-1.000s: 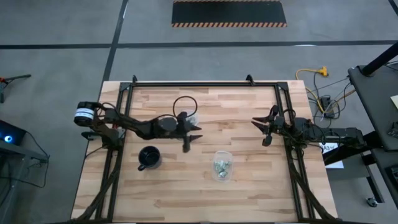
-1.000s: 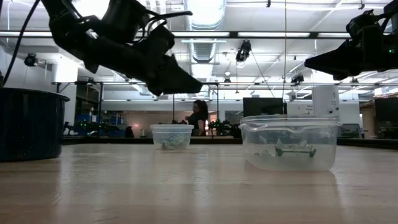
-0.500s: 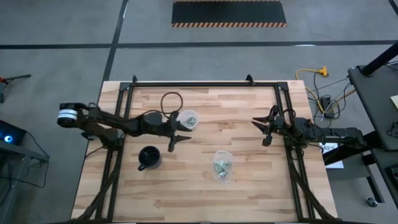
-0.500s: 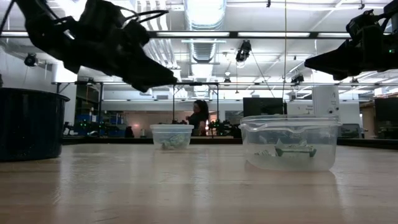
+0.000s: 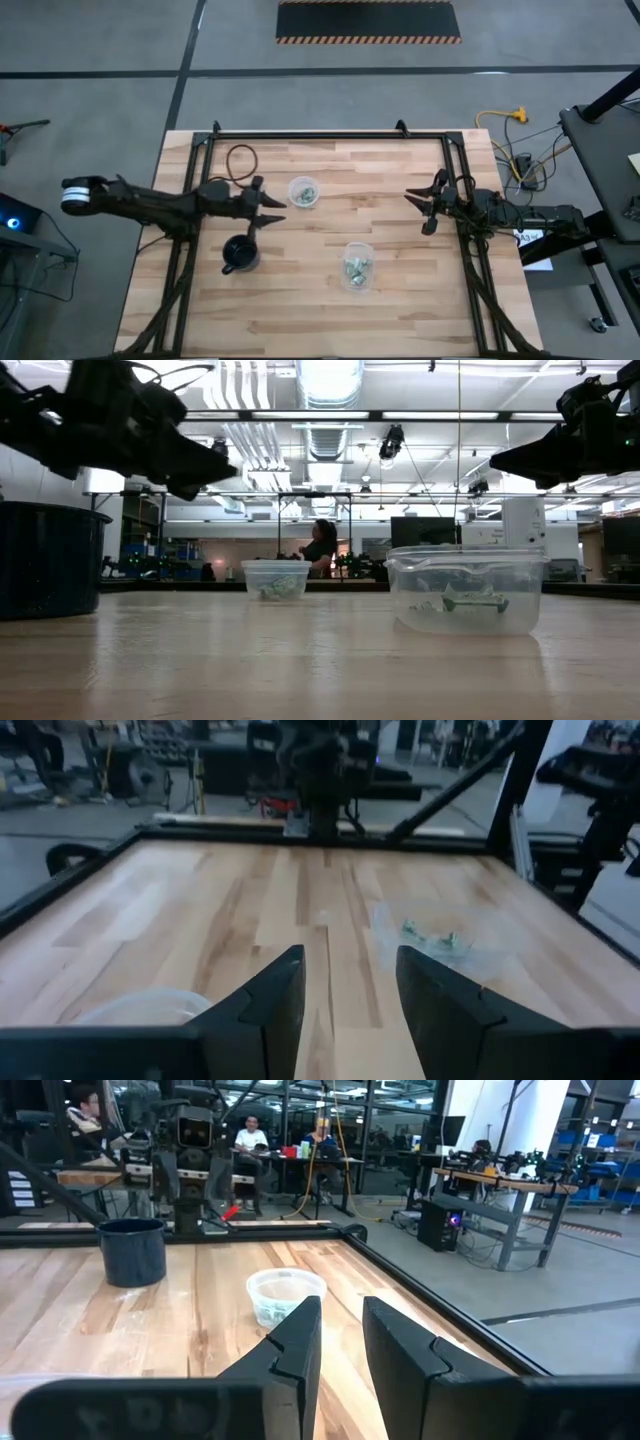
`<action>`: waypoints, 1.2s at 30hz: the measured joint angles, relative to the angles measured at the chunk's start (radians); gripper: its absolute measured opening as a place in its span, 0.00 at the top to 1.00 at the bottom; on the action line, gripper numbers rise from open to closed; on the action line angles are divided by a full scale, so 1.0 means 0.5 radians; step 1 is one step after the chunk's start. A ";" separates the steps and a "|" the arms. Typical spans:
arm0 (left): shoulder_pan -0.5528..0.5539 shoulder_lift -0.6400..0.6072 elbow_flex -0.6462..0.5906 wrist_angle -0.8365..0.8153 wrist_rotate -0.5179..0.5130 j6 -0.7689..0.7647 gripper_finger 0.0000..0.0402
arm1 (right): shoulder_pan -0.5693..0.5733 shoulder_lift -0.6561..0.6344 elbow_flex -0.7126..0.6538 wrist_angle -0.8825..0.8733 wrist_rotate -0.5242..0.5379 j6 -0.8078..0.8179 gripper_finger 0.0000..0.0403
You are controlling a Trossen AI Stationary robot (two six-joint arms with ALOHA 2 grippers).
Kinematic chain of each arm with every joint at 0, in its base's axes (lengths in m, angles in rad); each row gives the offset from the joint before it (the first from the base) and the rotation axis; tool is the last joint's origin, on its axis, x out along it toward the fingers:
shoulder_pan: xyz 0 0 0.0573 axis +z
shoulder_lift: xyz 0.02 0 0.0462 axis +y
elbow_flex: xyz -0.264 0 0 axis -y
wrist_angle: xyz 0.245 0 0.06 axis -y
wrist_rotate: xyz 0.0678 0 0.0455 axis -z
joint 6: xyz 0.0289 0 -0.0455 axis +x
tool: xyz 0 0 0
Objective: Pick and place items into bin
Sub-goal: Return to Home Position
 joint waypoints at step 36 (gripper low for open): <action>-0.033 -0.989 -0.342 -0.428 -0.360 -0.054 0.65 | 0.000 0.000 0.000 0.000 -0.002 0.000 0.83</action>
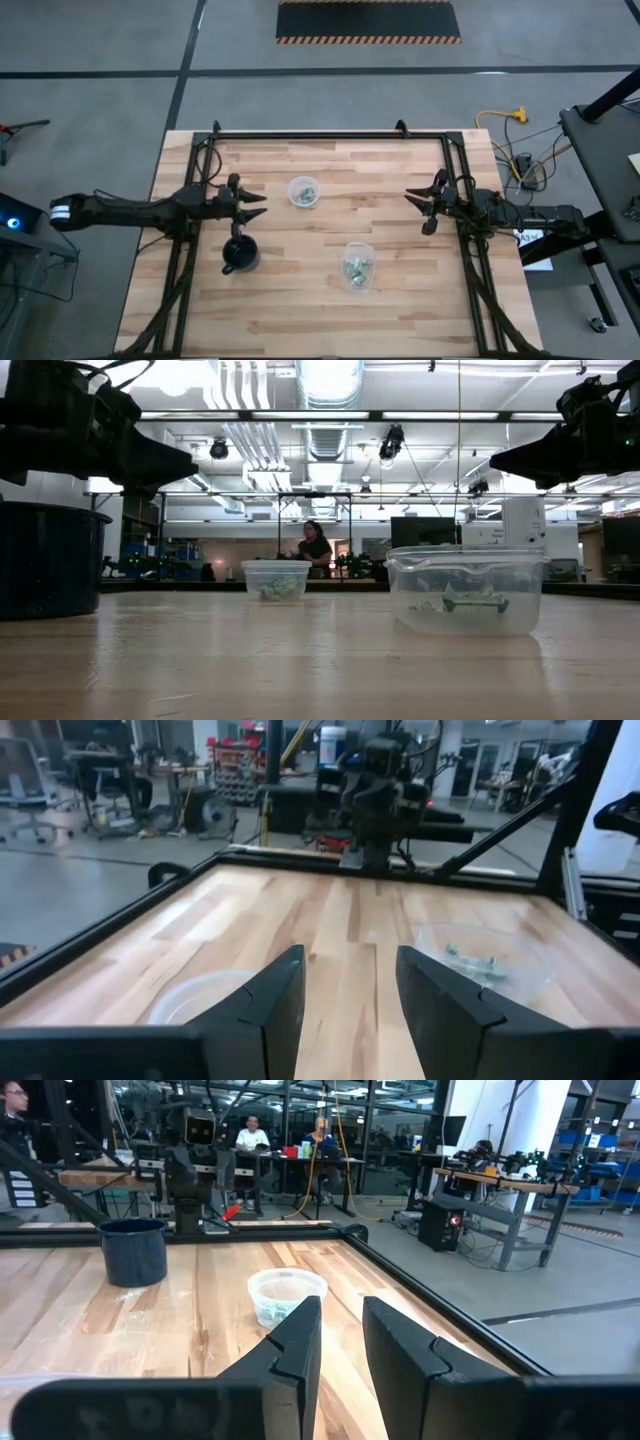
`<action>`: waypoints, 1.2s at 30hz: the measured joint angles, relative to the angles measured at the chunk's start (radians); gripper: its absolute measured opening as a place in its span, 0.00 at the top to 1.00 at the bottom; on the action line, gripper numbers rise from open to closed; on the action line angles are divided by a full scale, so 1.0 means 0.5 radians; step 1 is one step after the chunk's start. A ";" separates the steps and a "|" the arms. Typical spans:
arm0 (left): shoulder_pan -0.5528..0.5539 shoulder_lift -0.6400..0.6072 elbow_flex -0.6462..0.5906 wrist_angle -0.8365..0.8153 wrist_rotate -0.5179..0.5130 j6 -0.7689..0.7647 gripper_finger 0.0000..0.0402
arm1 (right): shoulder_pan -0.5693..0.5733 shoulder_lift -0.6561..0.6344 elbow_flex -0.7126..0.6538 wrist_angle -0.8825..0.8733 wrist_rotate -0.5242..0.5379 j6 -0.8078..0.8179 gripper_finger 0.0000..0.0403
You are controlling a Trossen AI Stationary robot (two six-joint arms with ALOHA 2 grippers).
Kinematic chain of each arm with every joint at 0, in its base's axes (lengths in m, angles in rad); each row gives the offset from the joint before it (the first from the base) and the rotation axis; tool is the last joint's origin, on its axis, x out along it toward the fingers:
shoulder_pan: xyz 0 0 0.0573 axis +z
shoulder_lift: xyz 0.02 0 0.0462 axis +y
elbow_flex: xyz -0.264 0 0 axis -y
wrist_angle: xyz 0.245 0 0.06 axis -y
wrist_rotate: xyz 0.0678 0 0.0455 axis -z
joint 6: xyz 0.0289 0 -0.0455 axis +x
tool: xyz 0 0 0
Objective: Pick and place items into bin
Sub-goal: Return to Home Position
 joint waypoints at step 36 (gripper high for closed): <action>-0.027 -0.979 -0.058 -0.808 0.061 0.153 0.65 | 0.000 -0.001 0.000 0.000 0.002 0.000 0.83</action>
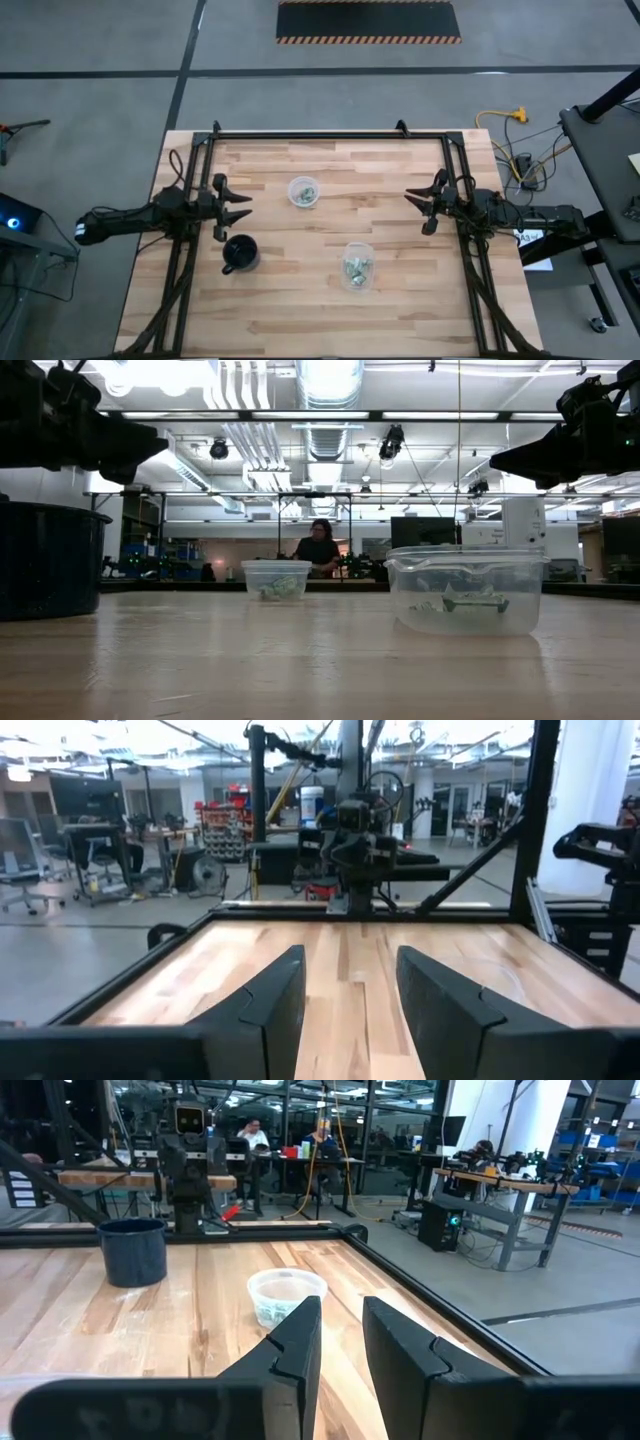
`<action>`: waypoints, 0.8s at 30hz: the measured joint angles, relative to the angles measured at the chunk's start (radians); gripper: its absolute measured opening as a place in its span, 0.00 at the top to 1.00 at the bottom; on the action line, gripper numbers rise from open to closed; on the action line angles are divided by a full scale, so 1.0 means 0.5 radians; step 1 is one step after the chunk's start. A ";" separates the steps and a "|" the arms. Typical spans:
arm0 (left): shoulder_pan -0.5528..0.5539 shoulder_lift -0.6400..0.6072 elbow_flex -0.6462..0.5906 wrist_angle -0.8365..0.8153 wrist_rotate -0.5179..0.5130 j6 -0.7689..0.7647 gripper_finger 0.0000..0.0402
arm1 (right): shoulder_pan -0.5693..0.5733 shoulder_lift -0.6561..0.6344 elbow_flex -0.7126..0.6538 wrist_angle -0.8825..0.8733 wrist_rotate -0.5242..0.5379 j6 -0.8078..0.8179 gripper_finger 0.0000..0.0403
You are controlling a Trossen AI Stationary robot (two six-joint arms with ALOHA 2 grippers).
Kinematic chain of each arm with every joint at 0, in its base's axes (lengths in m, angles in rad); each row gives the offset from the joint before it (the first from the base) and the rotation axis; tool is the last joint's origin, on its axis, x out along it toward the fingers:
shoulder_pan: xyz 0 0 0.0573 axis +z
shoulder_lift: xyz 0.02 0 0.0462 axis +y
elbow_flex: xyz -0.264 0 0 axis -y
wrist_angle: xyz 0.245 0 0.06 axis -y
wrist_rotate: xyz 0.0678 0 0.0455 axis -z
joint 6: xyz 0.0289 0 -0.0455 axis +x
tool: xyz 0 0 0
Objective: Pick and place items into bin
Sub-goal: Return to Home Position
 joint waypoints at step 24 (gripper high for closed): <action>0.000 0.111 -0.004 -0.125 -0.006 0.050 0.65 | 0.000 0.001 0.000 0.000 -0.001 0.000 0.83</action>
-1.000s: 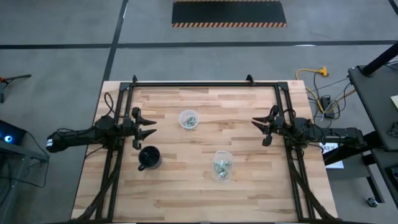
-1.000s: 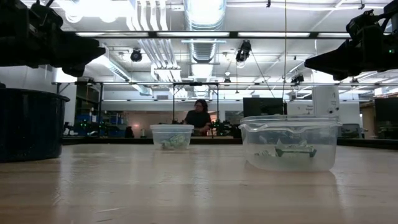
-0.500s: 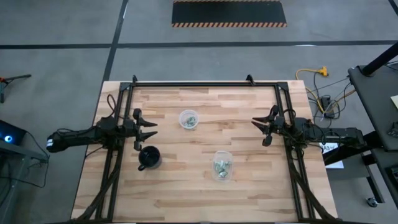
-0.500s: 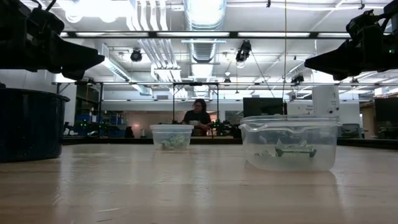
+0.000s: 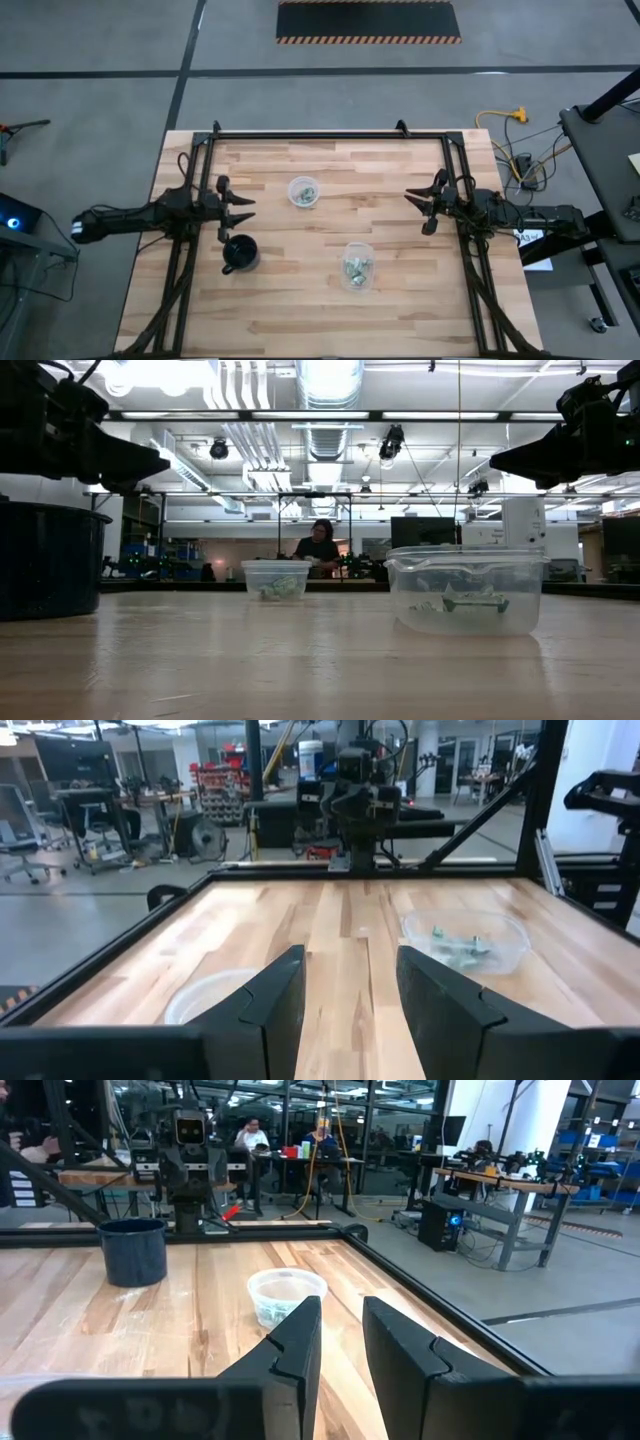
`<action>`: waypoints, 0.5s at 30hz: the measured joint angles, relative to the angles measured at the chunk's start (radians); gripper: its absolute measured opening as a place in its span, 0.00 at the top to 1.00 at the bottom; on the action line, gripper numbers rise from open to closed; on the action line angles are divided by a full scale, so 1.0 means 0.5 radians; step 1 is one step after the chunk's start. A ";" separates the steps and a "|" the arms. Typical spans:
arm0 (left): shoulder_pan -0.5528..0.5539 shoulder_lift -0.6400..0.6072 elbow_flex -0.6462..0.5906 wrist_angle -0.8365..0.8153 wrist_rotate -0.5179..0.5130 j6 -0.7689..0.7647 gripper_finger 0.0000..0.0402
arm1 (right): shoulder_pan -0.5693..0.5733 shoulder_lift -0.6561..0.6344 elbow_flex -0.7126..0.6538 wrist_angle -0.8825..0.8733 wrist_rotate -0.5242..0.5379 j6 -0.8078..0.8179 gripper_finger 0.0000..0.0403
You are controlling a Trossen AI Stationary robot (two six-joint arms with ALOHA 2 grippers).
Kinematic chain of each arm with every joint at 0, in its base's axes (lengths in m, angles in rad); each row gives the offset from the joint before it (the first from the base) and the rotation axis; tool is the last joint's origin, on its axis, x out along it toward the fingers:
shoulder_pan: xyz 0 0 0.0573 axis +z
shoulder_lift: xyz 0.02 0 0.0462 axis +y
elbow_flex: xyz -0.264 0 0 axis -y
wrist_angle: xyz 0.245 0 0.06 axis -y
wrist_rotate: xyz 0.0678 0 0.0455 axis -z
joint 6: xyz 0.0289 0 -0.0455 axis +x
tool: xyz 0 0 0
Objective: Pick and place items into bin
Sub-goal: Return to Home Position
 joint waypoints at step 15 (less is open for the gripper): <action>0.000 0.194 -0.002 0.029 -0.001 0.000 0.65 | 0.000 0.000 0.000 0.000 0.000 0.000 0.83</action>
